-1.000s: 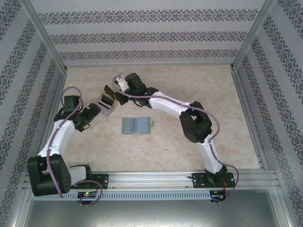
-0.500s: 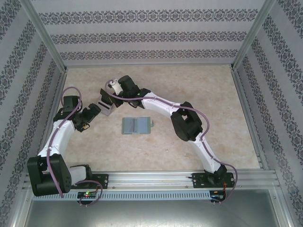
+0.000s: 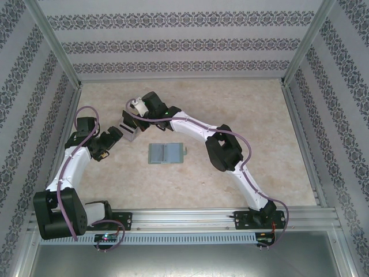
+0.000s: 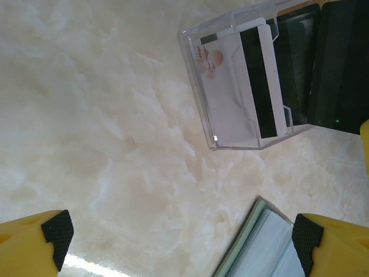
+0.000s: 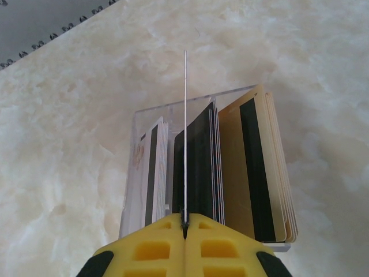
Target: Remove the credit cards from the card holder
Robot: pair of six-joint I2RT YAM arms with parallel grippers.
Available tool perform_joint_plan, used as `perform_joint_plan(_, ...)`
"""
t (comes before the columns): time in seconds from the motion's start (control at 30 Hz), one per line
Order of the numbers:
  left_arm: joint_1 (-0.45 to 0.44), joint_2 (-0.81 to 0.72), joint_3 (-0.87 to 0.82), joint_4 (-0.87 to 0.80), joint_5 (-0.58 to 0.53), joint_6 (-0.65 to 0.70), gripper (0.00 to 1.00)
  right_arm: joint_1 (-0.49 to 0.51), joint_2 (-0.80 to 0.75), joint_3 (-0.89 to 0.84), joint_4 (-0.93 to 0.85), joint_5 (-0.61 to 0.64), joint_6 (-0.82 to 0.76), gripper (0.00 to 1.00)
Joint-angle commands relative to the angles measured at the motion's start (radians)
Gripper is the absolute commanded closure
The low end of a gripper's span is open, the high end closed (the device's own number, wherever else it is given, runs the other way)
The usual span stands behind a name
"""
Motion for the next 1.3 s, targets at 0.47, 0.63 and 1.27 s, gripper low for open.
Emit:
perform_joint_plan(0.47, 0.018, -0.012, -0.014, -0.024, 0.028, 0.027, 0.01, 0.015, -0.045, 0.036, -0.071, 0.025, -0.016, 0.68)
perform_joint_plan(0.63, 0.019, -0.011, -0.015, -0.022, 0.042, 0.028, 0.01, 0.017, -0.131, -0.009, -0.091, 0.022, 0.060, 0.62)
perform_joint_plan(1.27, 0.016, -0.003, -0.039, 0.022, 0.206, 0.068, 0.00, 0.041, -0.590, -0.819, -0.092, 0.062, 0.544, 0.36)
